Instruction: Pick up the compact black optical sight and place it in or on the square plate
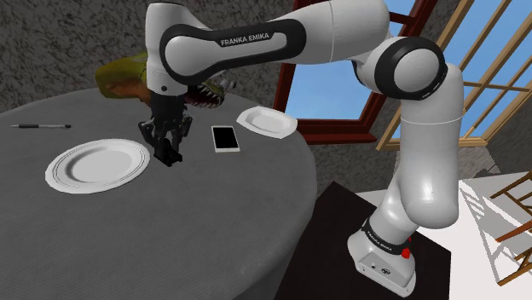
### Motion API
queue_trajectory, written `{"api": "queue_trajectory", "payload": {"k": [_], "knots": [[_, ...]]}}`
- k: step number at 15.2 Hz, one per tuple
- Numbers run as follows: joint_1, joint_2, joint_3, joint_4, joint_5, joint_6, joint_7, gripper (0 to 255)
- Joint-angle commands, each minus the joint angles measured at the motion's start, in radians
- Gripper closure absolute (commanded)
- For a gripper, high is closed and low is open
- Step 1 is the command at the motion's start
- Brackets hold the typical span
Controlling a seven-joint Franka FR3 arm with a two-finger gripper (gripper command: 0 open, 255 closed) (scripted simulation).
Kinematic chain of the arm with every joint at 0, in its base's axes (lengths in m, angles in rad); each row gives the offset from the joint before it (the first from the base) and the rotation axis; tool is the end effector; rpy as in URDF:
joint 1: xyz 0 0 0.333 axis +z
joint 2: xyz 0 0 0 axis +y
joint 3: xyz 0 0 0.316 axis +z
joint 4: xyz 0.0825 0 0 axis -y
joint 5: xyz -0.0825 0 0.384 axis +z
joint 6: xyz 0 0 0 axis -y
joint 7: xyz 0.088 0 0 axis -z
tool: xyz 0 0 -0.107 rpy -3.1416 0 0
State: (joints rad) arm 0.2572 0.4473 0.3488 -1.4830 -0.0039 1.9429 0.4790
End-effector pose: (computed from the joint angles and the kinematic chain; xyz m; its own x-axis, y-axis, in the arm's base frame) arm 0.5849 0.3600 0.4337 0.9948 0.0960 -0.0344 0.0901 -0.9854 -0.1446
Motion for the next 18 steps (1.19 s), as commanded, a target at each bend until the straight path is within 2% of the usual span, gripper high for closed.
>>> {"api": "queue_trajectory", "payload": {"k": [1, 3, 18], "knots": [[0.000, 0.001, 0.000, -0.001, 0.000, -0.001, 0.000, 255], [-0.001, 0.000, -0.001, -0.003, 0.000, 0.000, -0.001, 255], [0.009, -0.010, 0.005, 0.184, 0.001, -0.195, 0.015, 255]]}}
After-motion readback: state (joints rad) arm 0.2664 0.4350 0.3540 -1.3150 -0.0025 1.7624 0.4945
